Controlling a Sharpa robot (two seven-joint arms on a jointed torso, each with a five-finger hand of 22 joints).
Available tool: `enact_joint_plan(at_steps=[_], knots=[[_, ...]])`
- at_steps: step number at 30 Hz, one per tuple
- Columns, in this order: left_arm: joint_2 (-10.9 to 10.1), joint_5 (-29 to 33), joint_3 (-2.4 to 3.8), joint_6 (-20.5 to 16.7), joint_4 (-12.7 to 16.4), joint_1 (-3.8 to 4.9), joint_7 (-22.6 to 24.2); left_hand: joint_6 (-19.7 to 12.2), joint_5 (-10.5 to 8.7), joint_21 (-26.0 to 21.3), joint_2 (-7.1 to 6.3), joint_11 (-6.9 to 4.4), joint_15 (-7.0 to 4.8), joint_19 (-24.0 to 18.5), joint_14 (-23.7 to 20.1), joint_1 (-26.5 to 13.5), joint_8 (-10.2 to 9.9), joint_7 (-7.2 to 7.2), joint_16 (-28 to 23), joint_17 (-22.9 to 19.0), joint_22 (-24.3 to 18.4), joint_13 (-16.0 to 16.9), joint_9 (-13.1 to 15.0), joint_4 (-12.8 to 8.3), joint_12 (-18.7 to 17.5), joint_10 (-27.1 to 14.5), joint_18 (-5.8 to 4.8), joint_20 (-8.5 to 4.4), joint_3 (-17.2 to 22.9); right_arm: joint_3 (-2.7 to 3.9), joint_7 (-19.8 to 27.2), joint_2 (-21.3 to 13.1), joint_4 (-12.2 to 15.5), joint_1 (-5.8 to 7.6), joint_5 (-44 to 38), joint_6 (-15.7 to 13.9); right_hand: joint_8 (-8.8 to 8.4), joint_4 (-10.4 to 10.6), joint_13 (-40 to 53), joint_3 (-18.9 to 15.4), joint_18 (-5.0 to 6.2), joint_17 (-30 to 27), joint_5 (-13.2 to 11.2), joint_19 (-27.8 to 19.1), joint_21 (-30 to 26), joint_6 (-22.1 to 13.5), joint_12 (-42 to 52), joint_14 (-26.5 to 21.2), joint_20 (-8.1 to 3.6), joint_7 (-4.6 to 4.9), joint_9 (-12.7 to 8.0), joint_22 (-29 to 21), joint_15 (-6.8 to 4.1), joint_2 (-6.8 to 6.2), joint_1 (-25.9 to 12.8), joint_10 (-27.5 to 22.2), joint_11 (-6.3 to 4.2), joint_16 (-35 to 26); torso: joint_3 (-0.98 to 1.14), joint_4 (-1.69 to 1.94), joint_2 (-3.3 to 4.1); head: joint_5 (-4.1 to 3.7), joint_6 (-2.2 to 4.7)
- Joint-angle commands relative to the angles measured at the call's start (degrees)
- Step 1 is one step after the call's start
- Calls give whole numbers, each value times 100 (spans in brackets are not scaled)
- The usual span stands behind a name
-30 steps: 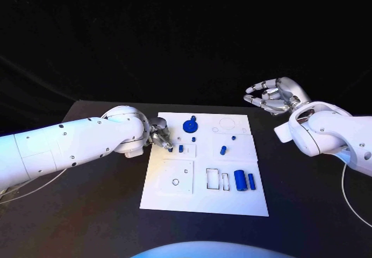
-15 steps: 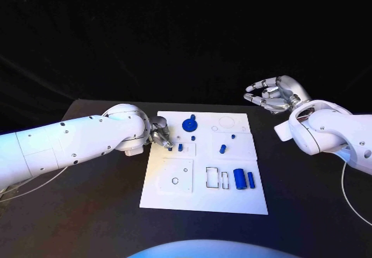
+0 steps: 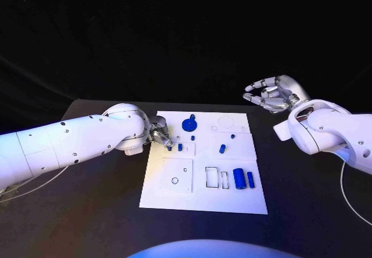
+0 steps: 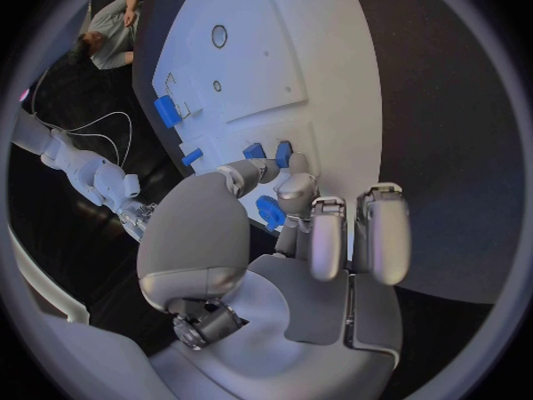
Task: Assemble the parts on the task board
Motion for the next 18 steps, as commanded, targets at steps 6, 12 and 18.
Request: enact_joint_plan(at_steps=[6, 12, 18], knots=[[-9, 68, -5, -134, -38, -7, 24, 124, -22, -20, -5, 10, -9, 85, 606, -337, -148, -3, 20, 1510, 301, 11, -78, 528, -13, -43, -80, -20, -636, 0, 95, -5, 4, -2, -17, 45, 20, 18, 191, 34, 39, 904, 26, 452, -29, 8, -35, 422, -38, -20, -11, 1321, -33, -18, -79, -44, -3, -33, -2, 1, -2, -8, 1], [-30, 67, -1, -148, -39, -7, 16, 159, -19, -22, -20, 7, -12, 88, 606, -335, -173, -7, 20, 1510, 303, 32, -82, 646, 4, -39, -80, -22, -819, 0, 102, -8, 2, -2, -13, 45, 21, 21, 193, 35, 39, 905, 32, 451, -32, 7, -33, 422, -38, -19, -12, 1319, -32, -17, -87, -42, -2, -33, -2, -5, -2, -10, 8], [-44, 69, 16, -225, -30, -8, 15, 199, -18, -27, -22, 4, -14, 88, 606, -348, -191, -12, 20, 1510, 301, 36, -79, 816, 6, -39, -79, -24, -1032, 0, 104, -9, 0, -2, -10, 44, 21, 24, 192, 36, 40, 902, 37, 449, -36, 4, -34, 422, -38, -19, -13, 1317, -32, -18, -97, -43, -2, -35, -3, -3, 0, -20, 21]])
